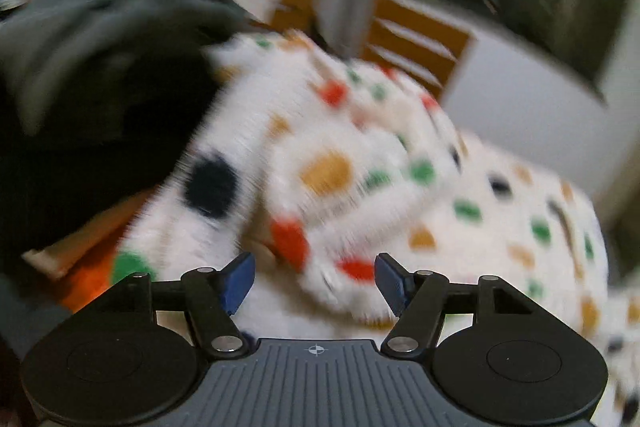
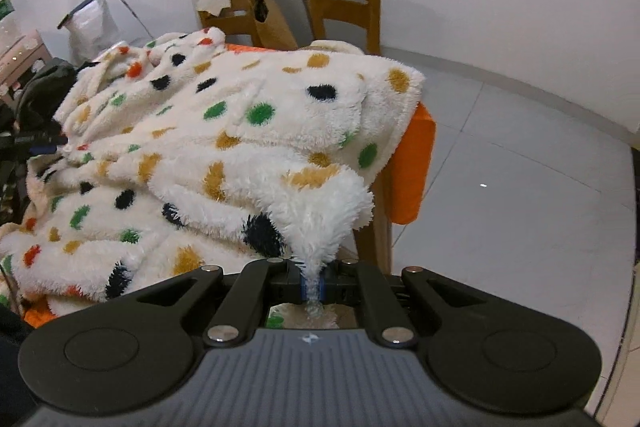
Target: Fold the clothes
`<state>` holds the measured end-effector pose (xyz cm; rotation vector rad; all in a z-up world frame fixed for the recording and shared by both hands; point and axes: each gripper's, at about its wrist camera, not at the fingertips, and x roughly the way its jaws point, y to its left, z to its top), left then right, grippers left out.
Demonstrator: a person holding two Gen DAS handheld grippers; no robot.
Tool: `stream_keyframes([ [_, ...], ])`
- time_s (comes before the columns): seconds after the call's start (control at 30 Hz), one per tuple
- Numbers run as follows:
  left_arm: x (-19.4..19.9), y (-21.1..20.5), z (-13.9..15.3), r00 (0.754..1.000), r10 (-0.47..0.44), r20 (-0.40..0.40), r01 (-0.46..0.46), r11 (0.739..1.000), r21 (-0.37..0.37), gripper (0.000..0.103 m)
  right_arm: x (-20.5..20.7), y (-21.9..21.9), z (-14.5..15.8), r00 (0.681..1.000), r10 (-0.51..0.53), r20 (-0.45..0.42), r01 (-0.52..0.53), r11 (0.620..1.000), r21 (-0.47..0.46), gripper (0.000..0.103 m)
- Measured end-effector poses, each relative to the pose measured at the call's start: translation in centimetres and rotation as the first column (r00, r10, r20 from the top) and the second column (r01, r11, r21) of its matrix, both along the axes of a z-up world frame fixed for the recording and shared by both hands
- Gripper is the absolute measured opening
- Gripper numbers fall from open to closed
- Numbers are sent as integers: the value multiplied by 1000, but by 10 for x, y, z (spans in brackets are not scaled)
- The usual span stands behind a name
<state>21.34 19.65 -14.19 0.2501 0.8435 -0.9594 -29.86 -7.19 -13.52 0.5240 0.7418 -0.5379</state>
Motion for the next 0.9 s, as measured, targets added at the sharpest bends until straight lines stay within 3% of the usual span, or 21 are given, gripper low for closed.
stream_keyframes([
  [0.17, 7, -10, -19, 994, -105, 21, 103, 992, 77, 70, 11, 12, 6, 999, 3, -33, -4, 1000, -14, 6],
  [0.27, 12, -13, -29, 988, -154, -12, 155, 982, 110, 74, 20, 16, 7, 999, 12, -49, -13, 1000, -20, 6],
  [0.53, 4, 4, -29, 978, -208, -28, 210, 974, 85, 74, 27, 15, 4, 999, -28, -45, 28, 1000, -13, 6],
  [0.6, 0, 7, -29, 979, -205, -15, 206, 975, 83, 51, 26, 14, 2, 998, -43, -44, 43, 999, -8, 6],
  [0.63, -1, 10, -29, 981, -194, 1, 193, 977, 87, 26, 26, 13, 1, 998, -51, -42, 50, 999, -6, 6],
  [0.67, -3, 12, -30, 983, -182, 17, 180, 979, 91, 18, 24, 13, 0, 998, -58, -40, 57, 998, -7, 6],
  [0.9, -32, 48, 1, 987, -110, 117, 114, 993, -30, 13, 8, 20, 5, 996, -88, 3, 88, 995, -41, 6],
])
